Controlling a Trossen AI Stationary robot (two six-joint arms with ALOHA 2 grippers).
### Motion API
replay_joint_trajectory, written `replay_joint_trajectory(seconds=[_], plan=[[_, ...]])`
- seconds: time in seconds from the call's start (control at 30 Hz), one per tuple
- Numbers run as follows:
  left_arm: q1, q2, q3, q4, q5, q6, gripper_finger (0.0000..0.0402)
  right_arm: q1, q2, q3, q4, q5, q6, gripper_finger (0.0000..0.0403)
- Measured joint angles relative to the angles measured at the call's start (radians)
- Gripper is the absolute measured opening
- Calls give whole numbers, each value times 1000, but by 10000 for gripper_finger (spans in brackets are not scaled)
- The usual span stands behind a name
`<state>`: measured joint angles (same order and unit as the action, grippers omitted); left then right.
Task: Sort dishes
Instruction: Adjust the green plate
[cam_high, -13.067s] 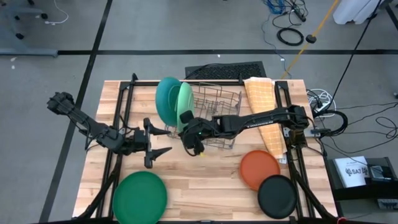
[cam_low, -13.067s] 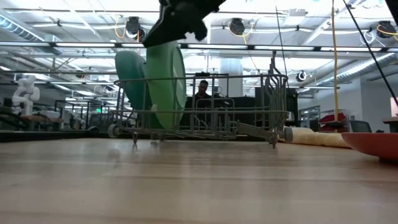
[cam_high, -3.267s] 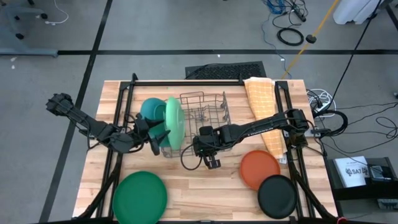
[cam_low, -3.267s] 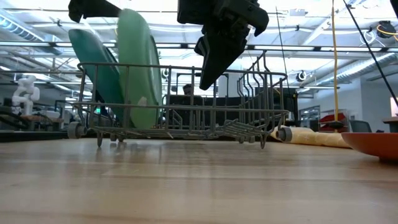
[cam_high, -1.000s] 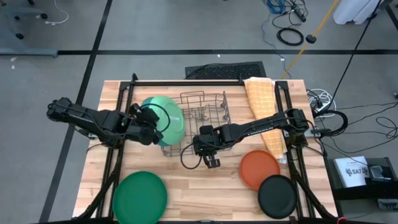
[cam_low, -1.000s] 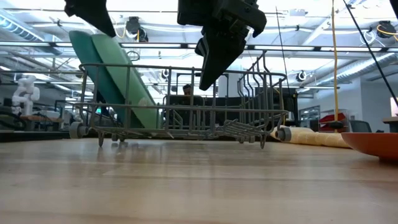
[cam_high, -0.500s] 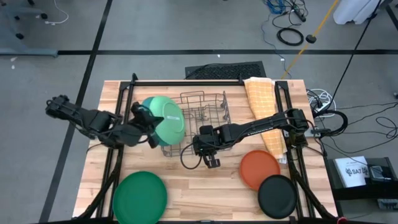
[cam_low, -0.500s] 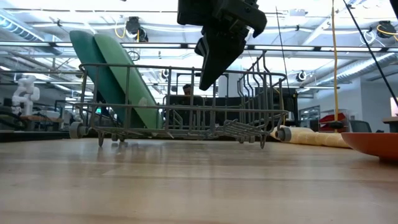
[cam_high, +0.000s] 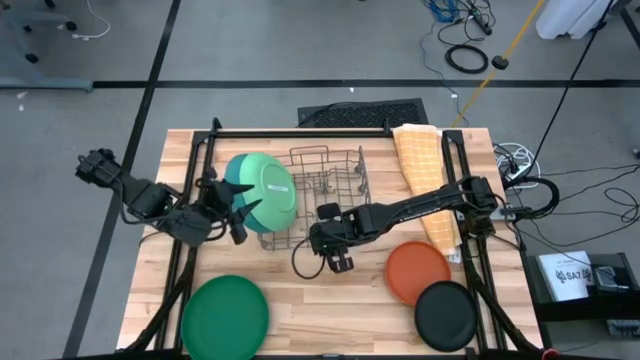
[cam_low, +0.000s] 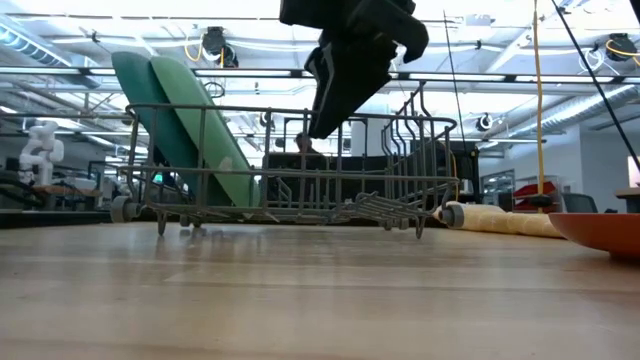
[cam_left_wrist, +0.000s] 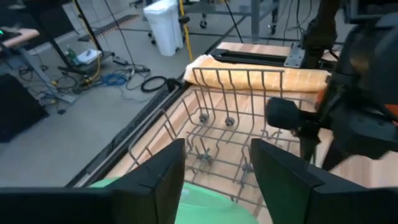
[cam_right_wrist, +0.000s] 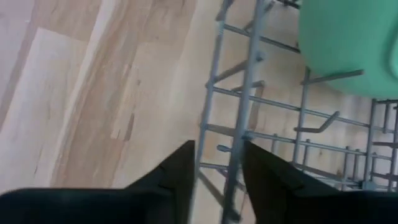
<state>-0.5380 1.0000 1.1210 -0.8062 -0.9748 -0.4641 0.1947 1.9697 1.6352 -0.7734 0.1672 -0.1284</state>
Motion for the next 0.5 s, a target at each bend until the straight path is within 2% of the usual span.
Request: replay_joint_trajectory(seconds=[0.23, 0.4, 0.5], plan=[[-30, 0, 0, -6, -67, -22, 201, 27, -3, 9, 1, 87, -37, 191], [-54, -2, 0, -13, -107, -28, 202, 45, -5, 67, 9, 179, -96, 198], [-68, -2, 0, -14, -119, -36, 202, 58, -5, 106, 35, 199, -157, 198]])
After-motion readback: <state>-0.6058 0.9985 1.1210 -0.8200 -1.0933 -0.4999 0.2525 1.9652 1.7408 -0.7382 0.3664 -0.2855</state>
